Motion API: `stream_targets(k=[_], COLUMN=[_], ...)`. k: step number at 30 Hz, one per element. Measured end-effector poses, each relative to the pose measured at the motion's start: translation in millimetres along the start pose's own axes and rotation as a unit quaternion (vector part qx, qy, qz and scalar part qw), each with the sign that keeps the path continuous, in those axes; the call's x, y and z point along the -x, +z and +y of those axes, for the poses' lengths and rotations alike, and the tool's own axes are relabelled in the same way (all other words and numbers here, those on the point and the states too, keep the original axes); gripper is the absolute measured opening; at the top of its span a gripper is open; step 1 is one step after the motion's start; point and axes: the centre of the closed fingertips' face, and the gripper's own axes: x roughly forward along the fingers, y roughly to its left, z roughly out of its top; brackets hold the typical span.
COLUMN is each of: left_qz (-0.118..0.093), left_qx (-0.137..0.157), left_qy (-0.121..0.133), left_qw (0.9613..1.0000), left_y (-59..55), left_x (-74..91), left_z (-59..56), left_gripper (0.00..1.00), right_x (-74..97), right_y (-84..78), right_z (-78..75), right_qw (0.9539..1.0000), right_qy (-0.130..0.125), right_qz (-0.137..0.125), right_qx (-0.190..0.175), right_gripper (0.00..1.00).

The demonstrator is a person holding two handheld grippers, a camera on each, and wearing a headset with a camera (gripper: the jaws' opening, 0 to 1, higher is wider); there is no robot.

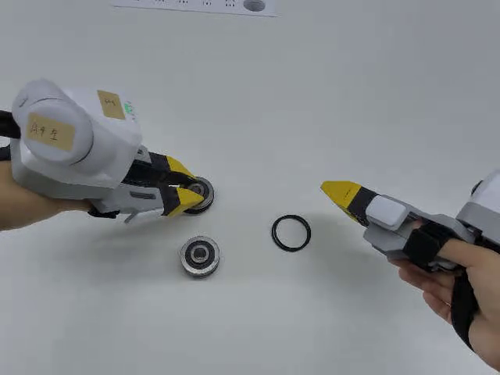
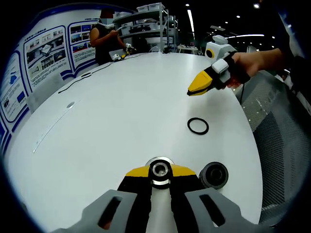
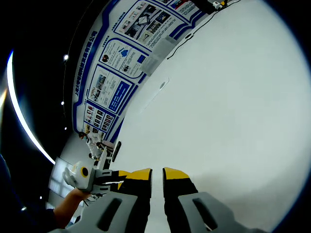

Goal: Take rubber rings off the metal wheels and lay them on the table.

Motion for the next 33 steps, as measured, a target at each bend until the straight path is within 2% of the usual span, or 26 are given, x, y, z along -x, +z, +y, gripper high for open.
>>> stream_targets(k=[2, 7, 9, 17, 22, 28, 33], left_qz=[0.007, 0.0, 0.002, -0.007, -0.011, -0.014, -0.018], left_qx=[-0.016, -0.004, -0.008, 0.0, 0.004, 0.004, 0.008], left_qy=[0.001, -0.002, -0.003, -0.009, -0.013, -0.011, -0.012], left_qw=[0.9998, 1.0, 1.0, 0.9999, 0.9998, 0.9998, 0.9997], left_y=[0.3, -0.6, -0.6, -1.0, -0.6, -0.4, -0.2], left_x=[-0.2, 1.0, 1.1, 2.2, 2.6, 2.4, 2.3], left_z=[-1.1, -0.2, -0.5, -0.1, -0.1, -0.4, -0.3], left_gripper=[0.13, 0.13, 0.13, 0.13, 0.13, 0.13, 0.13], right_x=[-6.1, -20.2, -25.5, -45.6, -55.1, -67.3, -78.8], right_y=[-5.1, -18.7, -23.2, -35.0, -39.8, -51.9, -64.2], right_z=[7.2, 22.5, 26.3, 37.0, 37.6, 41.2, 47.2], right_qw=[0.9999, 0.9988, 0.9982, 0.9945, 0.9924, 0.9876, 0.9841], right_qy=[0.01, 0.034, 0.041, 0.068, 0.073, 0.084, 0.096], right_qz=[0.008, 0.032, 0.042, 0.074, 0.088, 0.114, 0.132], right_qx=[0.003, 0.012, 0.016, 0.031, 0.046, 0.068, 0.071], right_gripper=[0.1, 0.11, 0.13, 0.17, 0.21, 0.26, 0.32])
